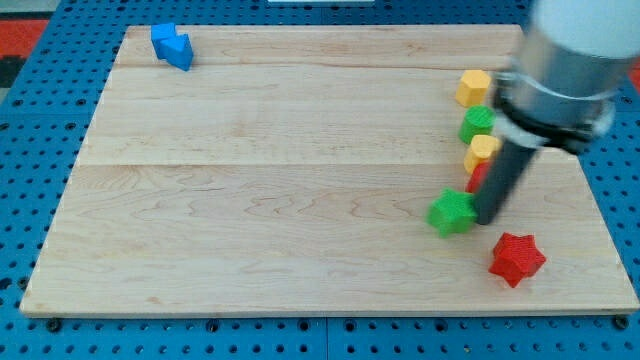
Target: Place the green star parallel to red circle
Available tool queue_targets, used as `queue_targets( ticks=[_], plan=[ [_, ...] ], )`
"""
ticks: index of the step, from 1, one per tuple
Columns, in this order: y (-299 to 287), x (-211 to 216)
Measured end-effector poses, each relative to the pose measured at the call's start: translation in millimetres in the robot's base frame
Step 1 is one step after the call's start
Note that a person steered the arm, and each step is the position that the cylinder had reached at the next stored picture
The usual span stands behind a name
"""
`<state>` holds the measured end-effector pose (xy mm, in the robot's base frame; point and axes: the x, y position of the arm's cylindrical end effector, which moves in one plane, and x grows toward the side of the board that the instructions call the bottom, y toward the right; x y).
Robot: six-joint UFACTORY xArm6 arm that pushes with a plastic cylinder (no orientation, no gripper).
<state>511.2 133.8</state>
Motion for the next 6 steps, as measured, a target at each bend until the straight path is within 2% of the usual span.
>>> queue_targets(
  ticks=[1,2,3,4,5,6],
  plan=[
    [-89,-21],
    [-78,29],
    [-159,29],
    [-155,0],
    [-85,-37],
    [-58,-34]
  ],
)
